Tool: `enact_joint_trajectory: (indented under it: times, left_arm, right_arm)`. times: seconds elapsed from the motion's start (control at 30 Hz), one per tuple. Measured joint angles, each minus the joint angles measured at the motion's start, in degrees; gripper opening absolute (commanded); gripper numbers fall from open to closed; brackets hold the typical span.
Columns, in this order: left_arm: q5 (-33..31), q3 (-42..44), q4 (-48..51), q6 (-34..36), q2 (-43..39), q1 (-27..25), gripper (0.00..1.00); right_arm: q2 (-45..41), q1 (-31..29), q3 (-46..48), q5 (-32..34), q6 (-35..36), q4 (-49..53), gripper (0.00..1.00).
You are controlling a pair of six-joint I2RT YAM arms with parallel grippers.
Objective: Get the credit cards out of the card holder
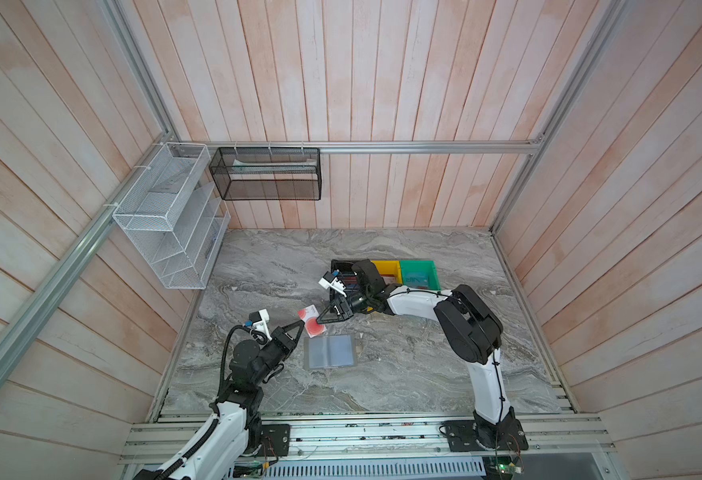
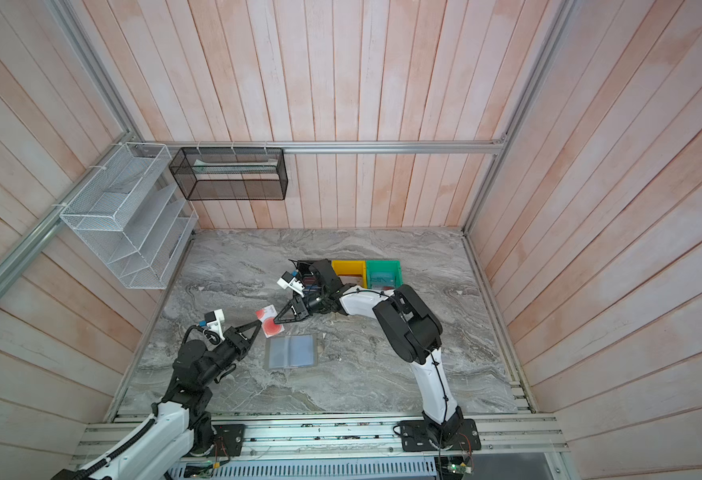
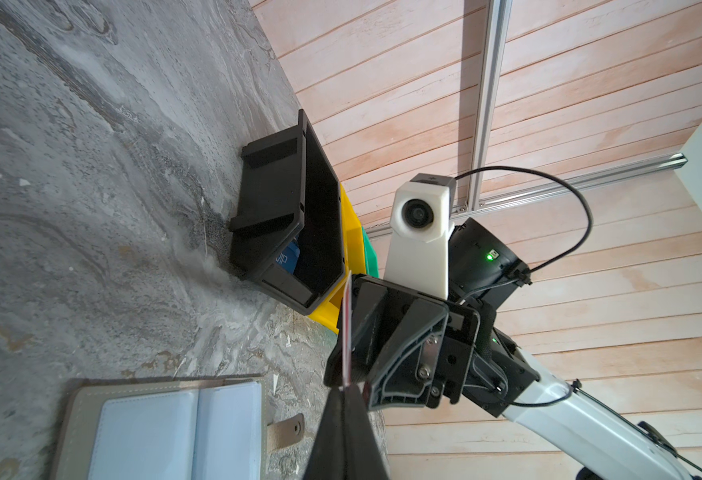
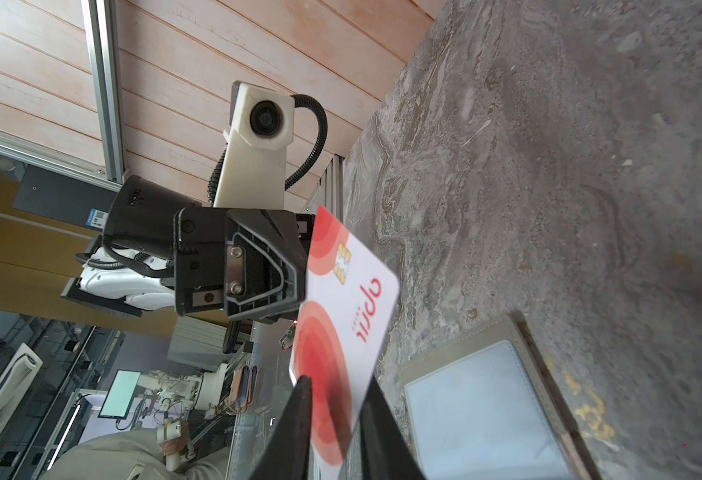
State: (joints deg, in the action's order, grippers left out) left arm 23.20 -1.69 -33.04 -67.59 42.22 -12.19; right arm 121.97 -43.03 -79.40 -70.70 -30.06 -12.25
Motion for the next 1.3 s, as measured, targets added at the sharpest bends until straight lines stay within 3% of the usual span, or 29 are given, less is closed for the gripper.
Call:
enact_joint_trajectory:
  times: [0.33,0.63,0.97,1.3]
  left_arm:
    - [-0.7,0.0,0.6,0.1,-0.8,0.0,0.0]
    - [-1.4,0.1,1.3,0.1,-1.1,-0.7,0.0]
    - [-5.6,0.5,1.3,0.0,-1.1,-4.3,0.0]
    - [-5.9,0.8,1.3,-0.6,-0.8,-8.5,0.0]
  right_arm:
    - [0.2,-0.2,-2.9,-1.4,1.1,3.2,0.01]
    - [0.7,-0.2,-4.4,-1.7,2.2,6.4,0.0]
    - [1.4,0.3,-6.4,-2.1,2.7,9.4,0.0]
    - [2.0,0.7,-9.0,-1.9,3.1,9.5,0.0]
